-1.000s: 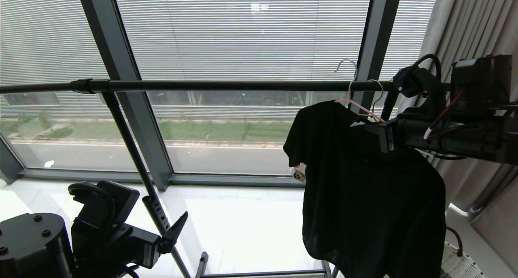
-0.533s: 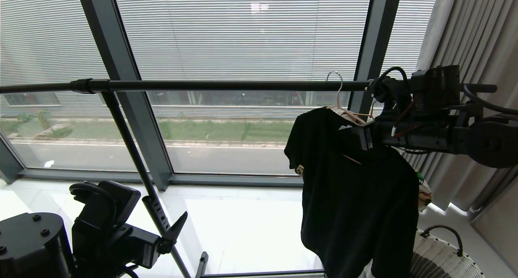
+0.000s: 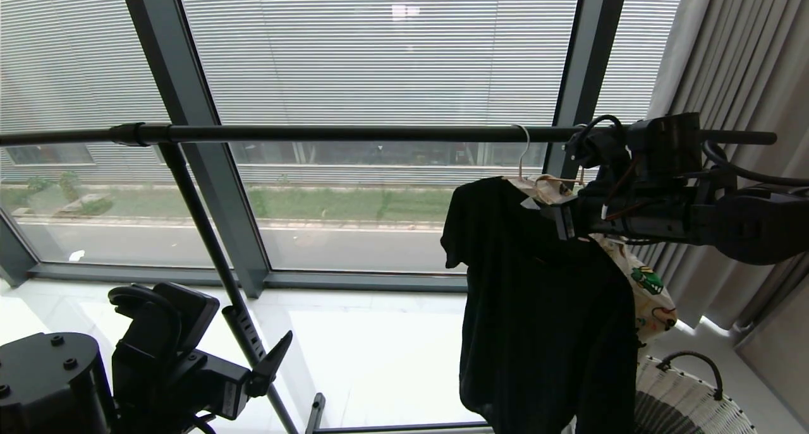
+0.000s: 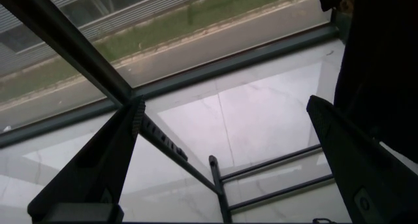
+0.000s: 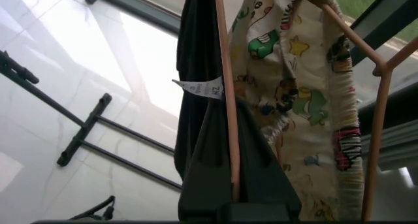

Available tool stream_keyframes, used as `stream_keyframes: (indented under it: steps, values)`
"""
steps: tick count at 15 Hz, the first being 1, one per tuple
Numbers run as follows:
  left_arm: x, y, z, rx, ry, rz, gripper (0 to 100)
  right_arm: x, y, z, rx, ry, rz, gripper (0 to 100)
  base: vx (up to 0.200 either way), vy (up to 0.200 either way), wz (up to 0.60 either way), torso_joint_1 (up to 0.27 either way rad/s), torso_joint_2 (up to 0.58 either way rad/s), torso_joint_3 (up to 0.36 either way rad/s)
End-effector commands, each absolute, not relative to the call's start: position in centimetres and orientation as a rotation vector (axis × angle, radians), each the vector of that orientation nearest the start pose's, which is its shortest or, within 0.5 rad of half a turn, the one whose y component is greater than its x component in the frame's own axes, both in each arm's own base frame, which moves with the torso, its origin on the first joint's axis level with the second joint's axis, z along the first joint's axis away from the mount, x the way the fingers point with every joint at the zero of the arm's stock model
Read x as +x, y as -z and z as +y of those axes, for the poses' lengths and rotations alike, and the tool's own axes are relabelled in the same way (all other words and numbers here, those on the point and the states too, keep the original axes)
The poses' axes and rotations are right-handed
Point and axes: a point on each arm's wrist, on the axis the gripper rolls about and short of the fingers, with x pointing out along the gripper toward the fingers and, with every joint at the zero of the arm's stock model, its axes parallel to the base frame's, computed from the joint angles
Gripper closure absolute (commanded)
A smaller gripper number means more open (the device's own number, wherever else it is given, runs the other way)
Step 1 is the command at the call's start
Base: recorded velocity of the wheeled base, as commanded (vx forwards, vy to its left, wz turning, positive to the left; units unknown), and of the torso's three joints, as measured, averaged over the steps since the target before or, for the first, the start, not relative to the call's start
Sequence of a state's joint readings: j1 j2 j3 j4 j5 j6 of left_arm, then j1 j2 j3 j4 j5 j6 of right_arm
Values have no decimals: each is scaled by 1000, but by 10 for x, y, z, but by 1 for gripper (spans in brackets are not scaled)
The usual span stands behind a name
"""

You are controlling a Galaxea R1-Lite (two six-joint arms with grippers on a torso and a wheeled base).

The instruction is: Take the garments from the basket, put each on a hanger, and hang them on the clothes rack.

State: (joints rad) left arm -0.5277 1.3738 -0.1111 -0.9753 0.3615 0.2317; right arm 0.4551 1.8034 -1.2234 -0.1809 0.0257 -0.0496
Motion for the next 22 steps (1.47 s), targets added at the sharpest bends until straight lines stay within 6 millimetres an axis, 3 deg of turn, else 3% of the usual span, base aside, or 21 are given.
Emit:
stream_keyframes:
  steps: [1, 4, 6, 10, 12, 15, 18, 22]
  values:
    - [144, -123, -74, 349, 192, 232, 0, 307, -230, 152, -123, -487, 354, 0, 0, 0, 0, 0, 0, 0]
    - [141, -128, -73, 337, 187, 205, 0, 279, -257, 140, -105, -495, 279, 0, 0, 0, 0, 0, 0, 0]
    - [135, -134, -68, 316, 172, 170, 0, 243, -280, 121, -91, -494, 206, 0, 0, 0, 0, 0, 0, 0]
    - [119, -140, -38, 268, 19, 113, 0, 162, -281, 60, -74, -374, 126, 0, 0, 0, 0, 0, 0, 0]
    - [99, -140, -16, 236, -128, 73, 0, 123, -271, 29, -62, -238, 82, 0, 0, 0, 0, 0, 0, 0]
    - [78, -140, 3, 94, -314, 57, 0, 80, -251, 5, -56, -66, 113, 0, 0, 0, 0, 0, 0, 0]
    - [42, -132, 9, 54, -406, 33, 0, 42, -218, -1, -49, 28, 154, 0, 0, 0, 0, 0, 0, 0]
    - [-18, -94, 8, 133, -425, -46, 0, -6, -168, 0, -58, 61, 100, 0, 0, 0, 0, 0, 0, 0]
